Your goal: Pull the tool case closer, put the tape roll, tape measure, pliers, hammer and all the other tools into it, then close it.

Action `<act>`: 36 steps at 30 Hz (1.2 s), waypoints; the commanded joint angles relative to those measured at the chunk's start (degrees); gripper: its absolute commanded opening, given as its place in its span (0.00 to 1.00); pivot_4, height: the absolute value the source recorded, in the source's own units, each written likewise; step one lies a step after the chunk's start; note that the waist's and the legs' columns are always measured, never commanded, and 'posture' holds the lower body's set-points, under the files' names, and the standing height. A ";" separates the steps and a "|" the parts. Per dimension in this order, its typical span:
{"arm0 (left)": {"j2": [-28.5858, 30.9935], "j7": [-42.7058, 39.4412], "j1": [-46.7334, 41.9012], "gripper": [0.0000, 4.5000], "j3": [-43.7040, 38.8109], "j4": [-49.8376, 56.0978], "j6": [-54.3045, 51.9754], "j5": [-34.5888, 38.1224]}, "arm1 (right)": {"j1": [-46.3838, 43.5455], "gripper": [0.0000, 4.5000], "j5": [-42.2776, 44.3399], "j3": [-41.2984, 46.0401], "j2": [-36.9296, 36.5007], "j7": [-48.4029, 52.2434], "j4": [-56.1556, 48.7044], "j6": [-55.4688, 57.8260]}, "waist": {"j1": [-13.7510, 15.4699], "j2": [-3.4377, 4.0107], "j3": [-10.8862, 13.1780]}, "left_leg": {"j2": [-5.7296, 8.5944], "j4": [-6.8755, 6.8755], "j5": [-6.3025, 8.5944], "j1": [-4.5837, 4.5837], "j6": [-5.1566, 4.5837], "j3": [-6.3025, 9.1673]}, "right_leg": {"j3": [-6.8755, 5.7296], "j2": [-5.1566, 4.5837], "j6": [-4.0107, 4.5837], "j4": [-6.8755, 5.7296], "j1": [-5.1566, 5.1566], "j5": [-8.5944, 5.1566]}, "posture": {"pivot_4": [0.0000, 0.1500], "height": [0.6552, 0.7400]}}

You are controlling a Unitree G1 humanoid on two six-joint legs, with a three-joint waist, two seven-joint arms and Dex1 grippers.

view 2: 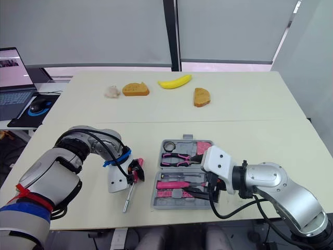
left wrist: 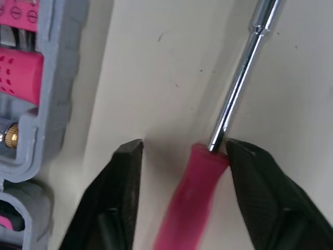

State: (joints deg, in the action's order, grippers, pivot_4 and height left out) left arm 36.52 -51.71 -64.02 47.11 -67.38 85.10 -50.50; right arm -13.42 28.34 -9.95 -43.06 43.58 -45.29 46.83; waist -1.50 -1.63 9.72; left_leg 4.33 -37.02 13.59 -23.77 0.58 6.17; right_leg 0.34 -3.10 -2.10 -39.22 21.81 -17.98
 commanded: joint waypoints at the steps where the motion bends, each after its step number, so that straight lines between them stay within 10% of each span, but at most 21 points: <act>1: 0.21 7.83 -0.16 0.23 2.49 0.35 1.42 -5.13 | -0.49 1.00 0.92 1.74 -0.48 -0.23 -1.80 -0.43 | 0.14 0.00 0.00 | 0.00 0.00 -0.01 0.01 -0.01 0.02 | -0.02 0.00 -0.01 0.00 -0.02 0.00 | 1.00 1.00; 17: 13.59 18.63 -5.59 0.12 13.57 2.23 7.40 3.52 | -2.51 1.00 -0.04 -1.05 1.50 0.37 1.04 -2.50 | -0.30 -0.21 0.10 | 0.01 -0.05 -0.02 -0.07 -0.01 -0.11 | 0.06 -0.02 -0.06 -0.34 0.27 0.03 | 1.00 1.00; 29: 18.85 14.54 1.53 0.12 6.72 1.10 7.13 15.35 | -3.14 1.00 -1.96 -4.52 1.89 -0.13 2.18 -3.81 | -0.75 -0.24 0.09 | 0.00 -0.16 -0.03 -0.06 0.00 -0.15 | 0.08 -0.04 -0.05 -0.67 0.42 0.03 | 1.00 1.00; 36: 26.28 0.95 12.30 0.12 3.73 13.62 -7.86 37.80 | -4.00 1.00 -3.18 -5.96 2.59 -0.44 2.71 -3.59 | -1.22 -0.24 0.09 | -0.03 -0.16 -0.04 -0.06 0.03 -0.09 | 0.24 -0.05 -0.04 -0.74 0.47 0.03 | 1.00 1.00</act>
State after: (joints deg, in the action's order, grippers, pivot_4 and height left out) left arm 60.60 -46.16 -52.95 52.79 -58.30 82.21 -20.70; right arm -16.78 25.65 -16.10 -40.62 43.40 -41.76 44.13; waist -2.72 -1.87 9.81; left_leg 4.30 -37.18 13.55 -23.84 0.61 6.08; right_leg 0.59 -3.14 -2.14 -39.96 22.28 -17.95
